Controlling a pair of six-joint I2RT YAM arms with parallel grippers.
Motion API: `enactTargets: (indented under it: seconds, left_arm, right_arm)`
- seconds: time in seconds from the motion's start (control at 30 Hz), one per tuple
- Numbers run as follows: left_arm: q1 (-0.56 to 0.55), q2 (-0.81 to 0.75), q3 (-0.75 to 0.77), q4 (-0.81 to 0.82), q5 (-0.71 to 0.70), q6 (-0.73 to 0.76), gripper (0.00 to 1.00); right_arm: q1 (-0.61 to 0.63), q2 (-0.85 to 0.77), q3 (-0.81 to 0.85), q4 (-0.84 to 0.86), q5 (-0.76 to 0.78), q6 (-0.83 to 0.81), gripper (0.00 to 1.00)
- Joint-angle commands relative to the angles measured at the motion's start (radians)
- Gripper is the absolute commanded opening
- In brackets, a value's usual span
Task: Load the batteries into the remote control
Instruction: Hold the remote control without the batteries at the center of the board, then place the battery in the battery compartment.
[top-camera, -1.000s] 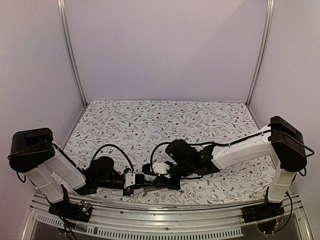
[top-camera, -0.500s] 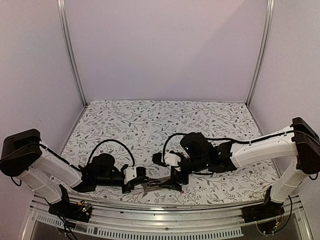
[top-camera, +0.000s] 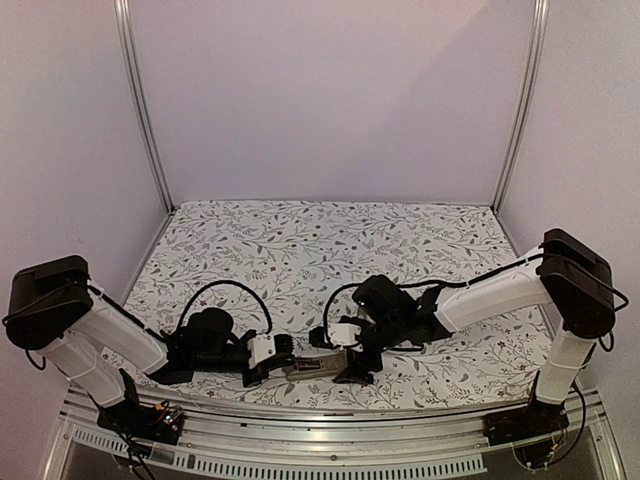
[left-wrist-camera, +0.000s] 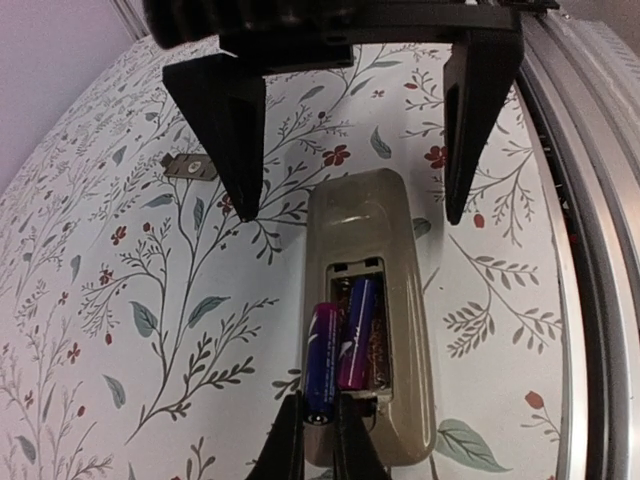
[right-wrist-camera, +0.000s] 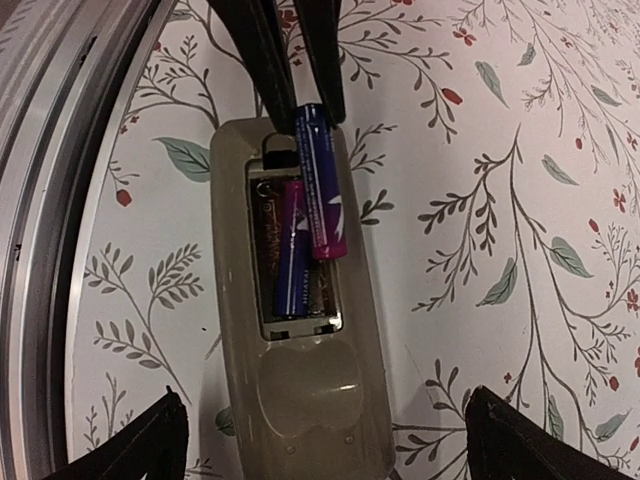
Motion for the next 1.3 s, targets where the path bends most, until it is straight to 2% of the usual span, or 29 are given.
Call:
enactTargets:
  seconds: [0.0, 0.27, 0.4, 0.6, 0.7, 0.8, 1.07, 1.27]
  left_arm:
    - [0.015, 0.014, 0.009, 0.01, 0.022, 0.017, 0.0]
    - [0.013, 0.011, 0.018, -0.017, 0.058, 0.055, 0.0]
    - [0.009, 0.02, 0.048, -0.051, 0.062, 0.065, 0.0]
    - [0.011, -0.006, 0.097, -0.169, -0.001, 0.076, 0.0]
    - [0.011, -0.024, 0.095, -0.209, 0.039, 0.095, 0.0]
    - [0.01, -0.024, 0.099, -0.221, 0.06, 0.107, 0.0]
    - [0.016, -0.038, 0.107, -0.172, 0.019, 0.185, 0.0]
    - [0.024, -0.039, 0.119, -0.17, 0.006, 0.235, 0.0]
  right_arm:
    - [-0.007, 0.062, 0.068, -0.038, -0.02, -0.063, 0.92]
    - [-0.005, 0.101, 0.082, -0.06, -0.065, -0.063, 0.72]
    - [-0.003, 0.108, 0.083, -0.07, -0.06, -0.054, 0.59]
    - [0.014, 0.131, 0.079, -0.068, -0.04, -0.029, 0.33]
    - [0.018, 0.123, 0.067, -0.041, -0.02, -0.016, 0.22]
    - [0.023, 0.127, 0.076, -0.031, 0.024, -0.01, 0.01]
    - [0.033, 0.071, 0.031, 0.068, 0.135, 0.012, 0.0]
    - [0.041, 0.064, 0.037, 0.042, 0.167, -0.03, 0.0]
